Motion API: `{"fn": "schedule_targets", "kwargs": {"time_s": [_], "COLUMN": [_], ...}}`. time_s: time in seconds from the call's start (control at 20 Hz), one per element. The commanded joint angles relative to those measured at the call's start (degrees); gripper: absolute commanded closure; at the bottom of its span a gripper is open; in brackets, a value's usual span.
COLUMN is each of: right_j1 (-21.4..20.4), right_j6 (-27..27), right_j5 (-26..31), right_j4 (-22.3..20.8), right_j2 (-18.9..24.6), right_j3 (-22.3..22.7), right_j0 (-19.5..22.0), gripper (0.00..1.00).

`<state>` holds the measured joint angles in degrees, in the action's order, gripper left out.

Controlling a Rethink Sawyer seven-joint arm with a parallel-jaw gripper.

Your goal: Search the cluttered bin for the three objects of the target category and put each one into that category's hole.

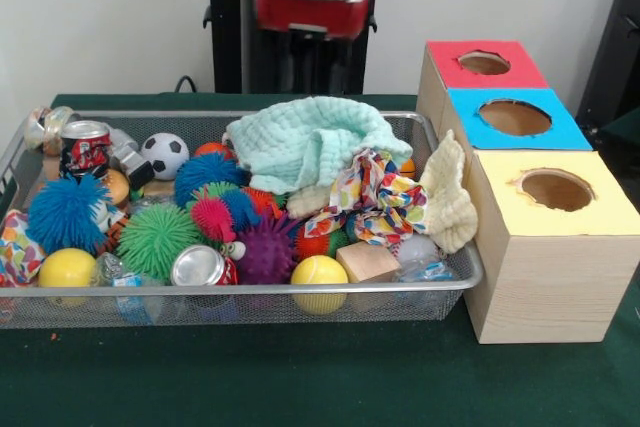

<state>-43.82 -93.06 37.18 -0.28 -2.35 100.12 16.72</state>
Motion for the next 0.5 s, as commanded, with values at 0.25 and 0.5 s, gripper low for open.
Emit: {"fn": "schedule_targets", "kwargs": {"time_s": [0.25,0.5], "right_j1": [9.0,10.2], "right_j6": [12.0,11.5], "right_j5": [0.1,0.4], "right_j4": [-9.6,-13.7], "right_j2": [7.3,9.1], "right_j3": [-8.8,-10.6], "right_j0": [15.0,17.1], "gripper": [0.0,0.0]}}
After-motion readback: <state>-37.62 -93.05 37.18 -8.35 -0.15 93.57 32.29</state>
